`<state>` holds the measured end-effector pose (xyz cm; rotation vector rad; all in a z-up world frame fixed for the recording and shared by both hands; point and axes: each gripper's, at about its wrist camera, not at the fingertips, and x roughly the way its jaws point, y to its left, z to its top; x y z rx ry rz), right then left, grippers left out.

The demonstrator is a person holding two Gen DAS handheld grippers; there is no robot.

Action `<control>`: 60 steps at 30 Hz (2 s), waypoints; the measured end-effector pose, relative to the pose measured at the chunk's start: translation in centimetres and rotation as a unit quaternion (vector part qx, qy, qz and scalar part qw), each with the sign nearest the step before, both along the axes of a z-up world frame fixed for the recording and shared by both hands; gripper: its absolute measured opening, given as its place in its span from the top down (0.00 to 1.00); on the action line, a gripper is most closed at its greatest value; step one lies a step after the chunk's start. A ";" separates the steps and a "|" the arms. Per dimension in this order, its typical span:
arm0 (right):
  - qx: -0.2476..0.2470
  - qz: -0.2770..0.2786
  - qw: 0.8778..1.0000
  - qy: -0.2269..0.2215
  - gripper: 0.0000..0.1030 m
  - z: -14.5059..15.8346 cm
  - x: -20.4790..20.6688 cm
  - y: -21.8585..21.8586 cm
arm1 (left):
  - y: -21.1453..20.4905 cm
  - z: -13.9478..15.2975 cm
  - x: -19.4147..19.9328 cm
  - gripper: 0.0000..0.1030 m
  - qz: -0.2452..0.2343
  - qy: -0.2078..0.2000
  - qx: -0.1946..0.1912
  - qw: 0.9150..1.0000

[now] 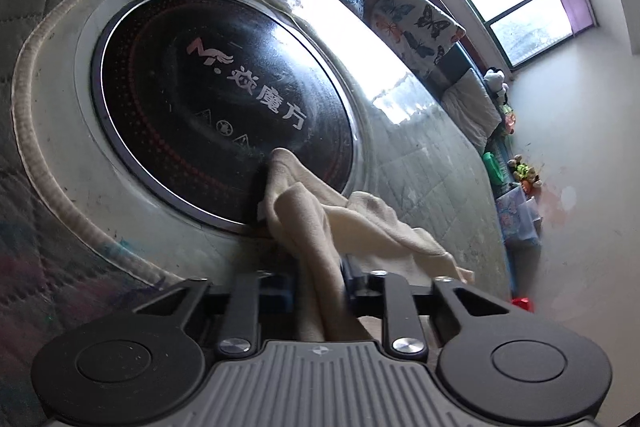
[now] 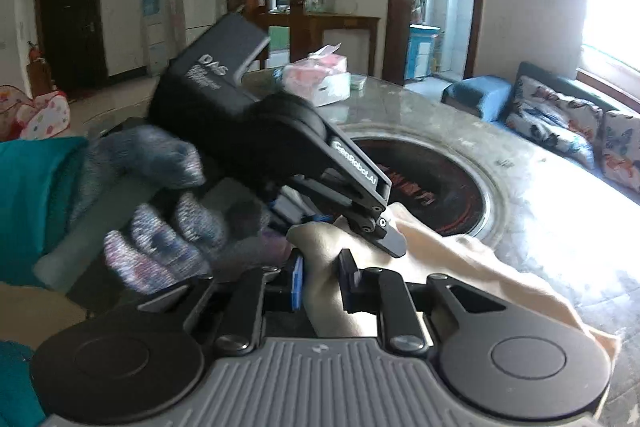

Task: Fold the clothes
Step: 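Grasp the folded sweatshirt edge with the left gripper while the right gripper grasps too, then lift the folded sweatshirt with both grippers and carry it across the table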

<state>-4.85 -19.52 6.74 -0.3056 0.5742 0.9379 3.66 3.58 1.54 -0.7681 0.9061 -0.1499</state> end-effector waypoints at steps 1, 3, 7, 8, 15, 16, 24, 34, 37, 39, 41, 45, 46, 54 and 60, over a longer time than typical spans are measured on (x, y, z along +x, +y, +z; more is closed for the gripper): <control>0.004 -0.002 1.000 0.004 0.77 0.0 0.0 -0.4 | 0.0 0.0 0.0 0.80 -0.001 -0.001 0.004 1.000; 0.013 -0.014 1.000 0.010 0.64 0.1 0.2 -1.5 | -0.1 0.2 -0.2 0.80 -0.004 -0.003 0.011 1.000; 0.014 -0.083 0.996 0.015 0.60 0.1 1.8 -4.8 | -0.5 0.6 -0.3 0.81 -0.013 -0.008 0.032 0.999; 0.012 -0.107 0.994 0.017 0.56 0.0 2.5 -5.8 | -0.6 0.7 -0.4 0.81 -0.014 -0.009 0.038 0.999; 0.003 -0.257 0.965 0.040 0.47 -1.8 8.6 -12.6 | -1.0 1.1 -0.5 0.81 -0.018 -0.011 0.064 0.998; 0.005 -0.272 0.961 0.049 0.46 -2.3 9.3 -13.4 | -1.1 1.2 -0.4 0.81 -0.019 -0.012 0.069 0.997; 0.049 -0.301 0.947 0.098 0.49 -4.6 10.6 -16.3 | -2.5 2.0 -0.1 0.81 -0.030 -0.024 0.112 0.993; 0.085 -0.295 0.950 0.063 0.87 -2.5 8.7 -17.4 | -5.6 5.0 0.3 0.85 -0.068 -0.084 0.164 0.980; 0.090 -0.310 0.946 0.038 0.88 -1.1 7.8 -18.8 | -7.7 5.9 1.0 0.85 -0.091 -0.104 0.168 0.976; 0.089 -0.325 0.941 0.020 0.88 0.0 7.3 -20.2 | -9.5 6.4 1.5 0.85 -0.106 -0.117 0.171 0.972; 0.086 -0.338 0.937 0.006 0.88 0.8 6.9 -21.3 | -11.4 6.6 2.2 0.85 -0.122 -0.125 0.167 0.970; 0.069 -0.378 0.923 -0.018 0.88 2.0 6.6 -24.7 | -15.1 6.9 3.5 0.85 -0.151 -0.139 0.164 0.965; 0.065 -0.386 0.920 -0.021 0.88 2.1 6.6 -25.4 | -15.9 6.9 3.8 0.85 -0.158 -0.142 0.164 0.963; 0.041 -0.442 0.896 -0.029 0.88 1.9 6.8 -30.8 | -21.9 6.1 5.8 0.85 -0.208 -0.141 0.182 0.951; 0.026 -0.463 0.886 -0.009 0.88 0.3 7.7 -33.0 | -24.5 5.0 6.2 0.85 -0.232 -0.132 0.211 0.940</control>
